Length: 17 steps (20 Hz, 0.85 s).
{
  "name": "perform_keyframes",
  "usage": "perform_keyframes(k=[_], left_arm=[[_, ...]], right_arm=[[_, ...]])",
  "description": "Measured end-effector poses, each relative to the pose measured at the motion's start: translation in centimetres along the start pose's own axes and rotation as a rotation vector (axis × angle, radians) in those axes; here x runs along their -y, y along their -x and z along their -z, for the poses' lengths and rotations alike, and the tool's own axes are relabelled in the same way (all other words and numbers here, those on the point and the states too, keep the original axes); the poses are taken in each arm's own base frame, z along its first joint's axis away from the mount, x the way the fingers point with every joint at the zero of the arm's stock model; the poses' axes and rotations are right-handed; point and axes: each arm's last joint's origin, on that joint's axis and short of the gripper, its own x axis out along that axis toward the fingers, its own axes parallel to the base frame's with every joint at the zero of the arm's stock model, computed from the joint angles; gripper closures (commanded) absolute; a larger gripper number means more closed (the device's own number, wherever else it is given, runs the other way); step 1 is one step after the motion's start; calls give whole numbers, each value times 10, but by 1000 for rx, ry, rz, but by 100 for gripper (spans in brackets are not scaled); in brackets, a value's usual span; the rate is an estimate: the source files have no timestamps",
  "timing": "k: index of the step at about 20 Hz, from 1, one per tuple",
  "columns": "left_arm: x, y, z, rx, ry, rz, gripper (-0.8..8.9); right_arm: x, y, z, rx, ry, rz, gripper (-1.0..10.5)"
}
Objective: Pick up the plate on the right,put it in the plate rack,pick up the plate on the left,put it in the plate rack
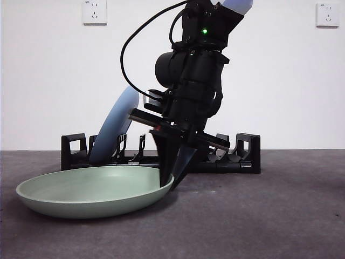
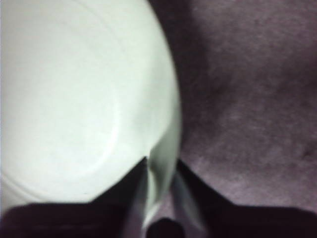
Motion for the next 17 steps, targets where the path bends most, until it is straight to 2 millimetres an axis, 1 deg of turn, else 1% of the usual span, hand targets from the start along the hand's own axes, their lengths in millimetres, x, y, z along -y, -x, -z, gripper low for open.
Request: perform_keyframes(k=[6,8,11,14,17], left_arm=[[5,-11,0,-66,-81,88,489],[6,-17,-2,-102,-112,104,489],[8,-30,-5,-159,-169,127,489],[13,-46,-10,-222,-251,152,489],[26,-74,-20,-291,-401,176,489]], right_arm=[[-1,5,-2,22,-25,-23,963],[1,12,-1,28,-32,-21,963],[2,30,4,35,-38,-10,963],[5,55,11,56,-53,-1,964],[8,110,27,141,-70,-27,963]])
